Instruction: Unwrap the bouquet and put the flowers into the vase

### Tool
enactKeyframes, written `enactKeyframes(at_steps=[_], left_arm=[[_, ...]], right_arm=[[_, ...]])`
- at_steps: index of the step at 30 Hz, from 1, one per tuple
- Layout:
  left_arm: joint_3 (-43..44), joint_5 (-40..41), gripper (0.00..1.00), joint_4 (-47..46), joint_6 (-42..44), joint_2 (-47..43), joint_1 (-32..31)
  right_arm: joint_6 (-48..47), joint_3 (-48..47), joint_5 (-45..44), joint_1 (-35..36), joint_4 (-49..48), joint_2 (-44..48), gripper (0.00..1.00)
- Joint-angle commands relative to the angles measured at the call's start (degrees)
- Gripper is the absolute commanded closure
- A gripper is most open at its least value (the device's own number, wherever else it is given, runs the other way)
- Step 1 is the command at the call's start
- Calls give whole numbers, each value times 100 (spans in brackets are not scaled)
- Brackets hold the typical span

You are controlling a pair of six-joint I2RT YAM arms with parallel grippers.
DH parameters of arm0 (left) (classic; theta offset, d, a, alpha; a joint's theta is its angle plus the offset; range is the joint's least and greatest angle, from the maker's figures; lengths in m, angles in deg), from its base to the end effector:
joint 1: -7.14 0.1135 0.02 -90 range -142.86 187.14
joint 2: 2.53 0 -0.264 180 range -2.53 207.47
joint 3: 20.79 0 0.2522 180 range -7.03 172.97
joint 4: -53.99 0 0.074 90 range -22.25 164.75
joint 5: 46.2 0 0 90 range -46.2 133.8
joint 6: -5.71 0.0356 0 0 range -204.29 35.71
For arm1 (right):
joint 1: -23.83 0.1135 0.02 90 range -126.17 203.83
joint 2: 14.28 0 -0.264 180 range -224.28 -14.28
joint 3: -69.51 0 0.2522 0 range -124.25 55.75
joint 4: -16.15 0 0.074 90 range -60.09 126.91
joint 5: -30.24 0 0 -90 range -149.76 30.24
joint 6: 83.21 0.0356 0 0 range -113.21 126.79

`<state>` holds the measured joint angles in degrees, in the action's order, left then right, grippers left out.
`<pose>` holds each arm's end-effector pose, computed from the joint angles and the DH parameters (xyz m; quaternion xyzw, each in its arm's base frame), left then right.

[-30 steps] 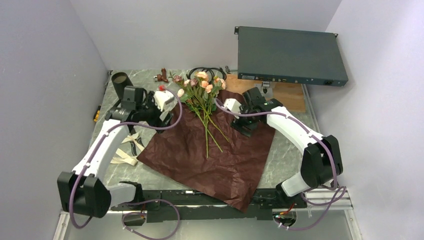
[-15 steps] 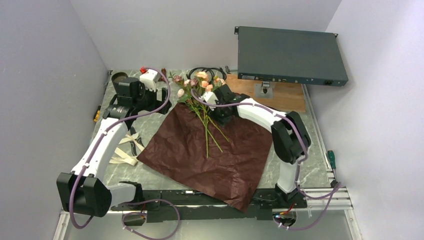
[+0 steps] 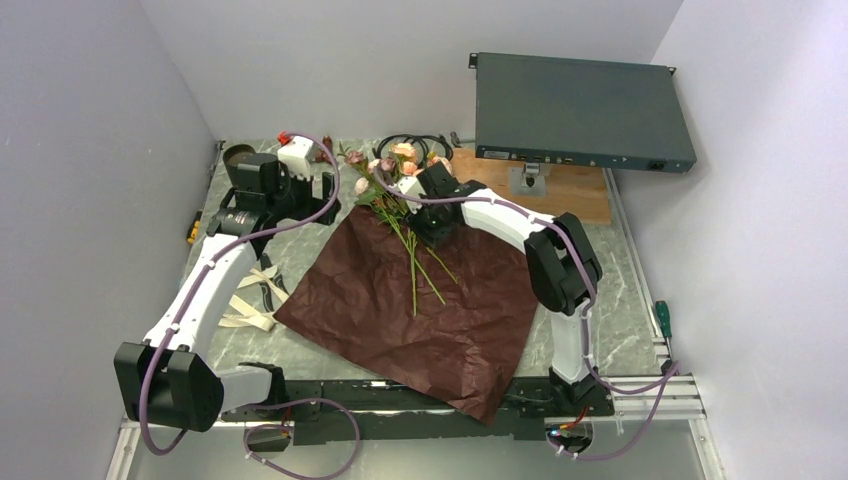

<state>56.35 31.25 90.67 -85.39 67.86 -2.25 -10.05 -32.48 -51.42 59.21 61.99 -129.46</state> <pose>0.2711 -0.0527 0.3376 0.1168 0.8543 -0.1397 0.4868 0.3509 0.2555 0.2012 -0.4404 0.8545 0.1121 0.2515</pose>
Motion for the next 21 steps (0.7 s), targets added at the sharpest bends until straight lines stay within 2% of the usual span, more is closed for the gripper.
enactKeyframes(at_steps=[1,11,15,18,21], left_arm=[[95,206,0,-266,-46,19,16],[395,252,0,-53,-188,191,16],[500,313,1,39,-180,236,16],[593,332,1,137,-171,329,16],[820,242,0,331,-126,467,16]], right_arm=[[115,-259,188,52,141,-100,54],[-8,-406,-94,110,264,-621,66],[24,-406,-78,110,320,-665,80],[144,-415,-98,108,305,-640,100],[380,-449,-79,109,297,-531,100]])
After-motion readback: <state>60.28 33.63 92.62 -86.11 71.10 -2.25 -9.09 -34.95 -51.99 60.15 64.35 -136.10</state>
